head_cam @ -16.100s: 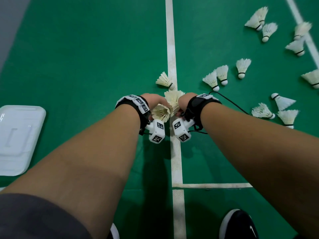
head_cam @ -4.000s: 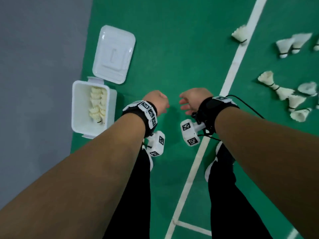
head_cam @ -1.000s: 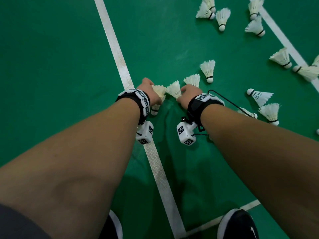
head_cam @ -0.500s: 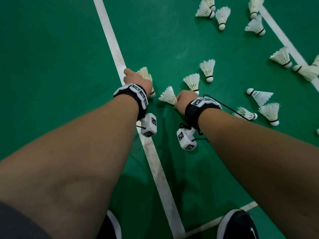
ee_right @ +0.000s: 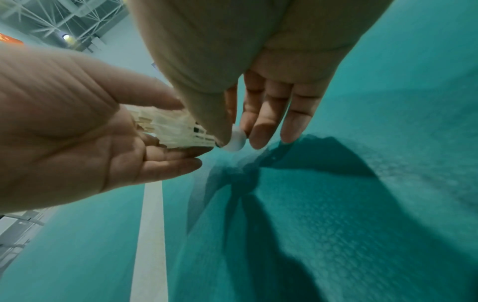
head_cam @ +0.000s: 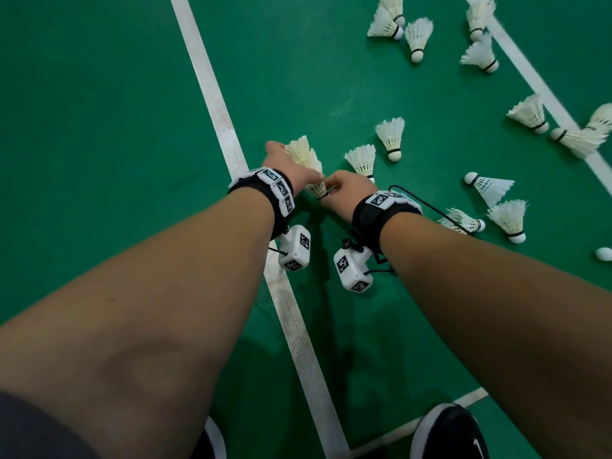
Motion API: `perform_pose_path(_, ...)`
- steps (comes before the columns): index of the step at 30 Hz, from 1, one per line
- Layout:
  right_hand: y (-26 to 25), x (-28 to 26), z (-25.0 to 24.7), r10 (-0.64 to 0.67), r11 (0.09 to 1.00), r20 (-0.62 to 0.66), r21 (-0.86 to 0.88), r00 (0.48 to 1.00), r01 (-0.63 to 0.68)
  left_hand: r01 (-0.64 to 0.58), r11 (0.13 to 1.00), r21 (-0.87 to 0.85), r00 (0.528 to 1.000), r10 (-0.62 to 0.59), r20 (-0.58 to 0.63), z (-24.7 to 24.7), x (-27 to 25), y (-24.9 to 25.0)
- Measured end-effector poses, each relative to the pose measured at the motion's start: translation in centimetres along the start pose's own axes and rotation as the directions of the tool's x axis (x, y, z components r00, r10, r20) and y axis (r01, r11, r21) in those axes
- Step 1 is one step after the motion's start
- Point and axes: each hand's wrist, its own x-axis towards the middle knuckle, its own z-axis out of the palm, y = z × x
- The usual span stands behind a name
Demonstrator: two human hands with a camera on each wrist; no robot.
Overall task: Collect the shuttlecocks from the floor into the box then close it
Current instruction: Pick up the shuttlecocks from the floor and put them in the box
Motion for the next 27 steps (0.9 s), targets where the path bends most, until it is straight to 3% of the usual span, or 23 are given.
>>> perform_pose_path(4,0.7,0.5,-1.2,0.092,0.995,-0.124,0.040,0.988,-0.088,0.012,0.999,0.033,1.000,-0.012,0.012,0.3,-0.4,0.6)
perform_pose_path(7,1.4,1.5,-1.9,0.242,0.970,-0.250,0.071,0.938,-0.232,0.011,0.999,0.049,0.999,-0.013,0.036,0.8,-0.4,0.5)
perform_pose_path(11,2.8,2.3,-2.2,0.402,0.916,-0.238,0.102,0.884,-0.389,0.016,0.999,0.045,0.999,-0.018,0.038,1.2,-0.3,0.4)
perform_pose_path(16,4.1,3.0,-2.3,0.348,0.936,-0.173,0.007,0.921,-0.352,0.018,1.000,-0.020,1.000,-0.017,0.019,0.6,0.1,0.1)
perform_pose_path(27,3.3,2.8,-1.0,0.086,0.988,-0.078,-0.121,0.993,-0.095,-0.001,0.991,-0.134,0.988,-0.020,-0.153,-1.7,1.1,-0.4)
